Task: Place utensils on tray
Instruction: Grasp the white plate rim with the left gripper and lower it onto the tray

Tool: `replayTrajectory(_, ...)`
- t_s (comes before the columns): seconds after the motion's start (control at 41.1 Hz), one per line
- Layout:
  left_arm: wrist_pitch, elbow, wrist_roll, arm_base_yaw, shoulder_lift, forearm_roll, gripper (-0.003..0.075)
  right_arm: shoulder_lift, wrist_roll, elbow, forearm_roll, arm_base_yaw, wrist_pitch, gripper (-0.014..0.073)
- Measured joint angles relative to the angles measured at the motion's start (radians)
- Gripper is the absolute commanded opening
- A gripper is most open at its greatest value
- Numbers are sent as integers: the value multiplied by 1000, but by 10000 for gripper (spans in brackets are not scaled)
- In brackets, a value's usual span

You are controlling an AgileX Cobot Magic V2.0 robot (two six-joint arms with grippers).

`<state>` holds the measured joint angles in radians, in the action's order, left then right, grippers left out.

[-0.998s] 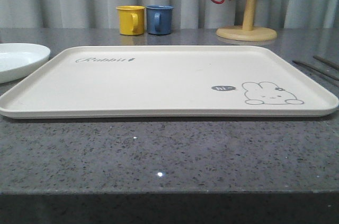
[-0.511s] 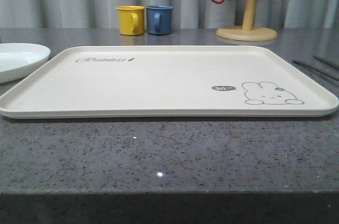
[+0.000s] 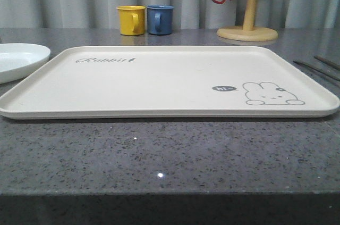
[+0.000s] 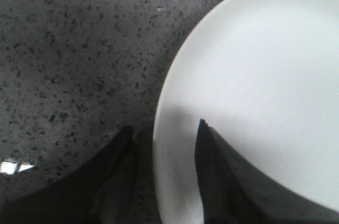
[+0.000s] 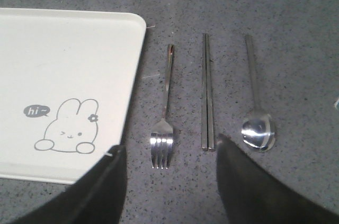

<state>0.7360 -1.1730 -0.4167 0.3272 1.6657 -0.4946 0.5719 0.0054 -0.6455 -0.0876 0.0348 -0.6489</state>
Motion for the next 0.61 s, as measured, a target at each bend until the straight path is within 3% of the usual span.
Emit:
replayTrajectory(0.316,23,-4,0,0,0,15,-11,0,0,0,0,0,0,415)
replayTrajectory(0.609,91,-98,-2,0,-37,14,-18,0,0,0,0,0,0,415)
